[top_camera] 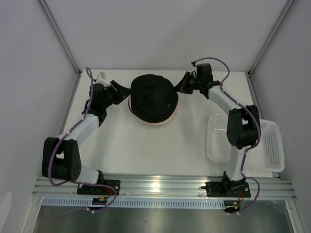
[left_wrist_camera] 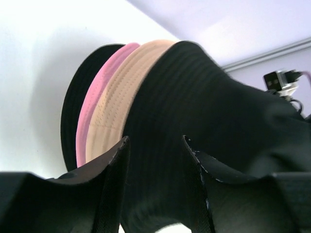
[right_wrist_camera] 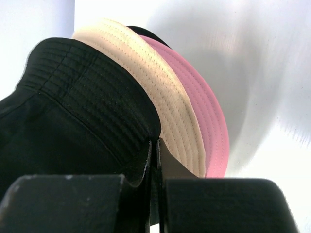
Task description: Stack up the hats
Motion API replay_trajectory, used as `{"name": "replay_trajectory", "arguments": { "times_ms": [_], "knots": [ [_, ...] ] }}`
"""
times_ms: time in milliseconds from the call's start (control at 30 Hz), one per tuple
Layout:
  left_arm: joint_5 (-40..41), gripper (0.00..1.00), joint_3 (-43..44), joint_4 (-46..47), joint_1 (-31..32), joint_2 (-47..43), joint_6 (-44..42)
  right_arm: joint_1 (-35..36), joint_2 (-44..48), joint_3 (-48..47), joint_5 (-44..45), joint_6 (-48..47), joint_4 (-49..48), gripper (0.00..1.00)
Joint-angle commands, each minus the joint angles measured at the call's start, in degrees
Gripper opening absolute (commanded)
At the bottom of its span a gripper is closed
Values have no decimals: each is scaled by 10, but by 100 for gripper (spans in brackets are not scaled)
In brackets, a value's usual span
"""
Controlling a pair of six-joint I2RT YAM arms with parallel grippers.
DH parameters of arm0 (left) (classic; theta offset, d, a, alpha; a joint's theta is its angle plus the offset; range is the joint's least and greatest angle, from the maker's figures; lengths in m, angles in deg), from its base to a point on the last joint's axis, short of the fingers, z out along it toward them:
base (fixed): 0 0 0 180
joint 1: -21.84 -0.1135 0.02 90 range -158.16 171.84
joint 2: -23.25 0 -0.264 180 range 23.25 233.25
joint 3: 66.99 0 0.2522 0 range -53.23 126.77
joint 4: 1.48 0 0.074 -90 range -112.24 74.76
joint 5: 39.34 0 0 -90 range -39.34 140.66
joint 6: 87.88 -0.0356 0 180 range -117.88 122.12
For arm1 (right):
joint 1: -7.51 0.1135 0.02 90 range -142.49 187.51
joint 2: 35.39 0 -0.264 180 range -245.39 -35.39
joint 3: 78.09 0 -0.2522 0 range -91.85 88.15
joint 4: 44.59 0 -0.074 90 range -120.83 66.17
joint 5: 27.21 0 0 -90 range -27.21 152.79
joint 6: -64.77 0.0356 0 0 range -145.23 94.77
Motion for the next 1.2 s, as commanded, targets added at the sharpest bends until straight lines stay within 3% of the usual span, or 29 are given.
{"name": "replay_trajectory", "arguments": {
  "times_ms": [0,133,467,633,733,900,1000,1167],
  "knots": [
    [-52,50,18,109,-8,48,22,9,-24,-58,-17,-30,52,0],
    [-96,54,23,185,-14,89,39,14,-26,-74,-13,-39,70,0],
    [-117,62,56,247,-18,148,33,24,-28,-88,-11,-41,70,0],
    [-155,76,73,298,-27,179,30,26,-34,-98,-12,-45,77,0],
    [-146,77,91,273,-30,187,15,27,-34,-97,-14,-45,75,0],
    [-148,88,101,282,-47,206,21,27,-39,-105,-15,-52,79,0],
    [-175,84,103,328,-52,219,45,27,-45,-111,-19,-54,82,0],
    [-197,81,111,316,-51,228,48,27,-49,-115,-19,-52,78,0]
  ]
}}
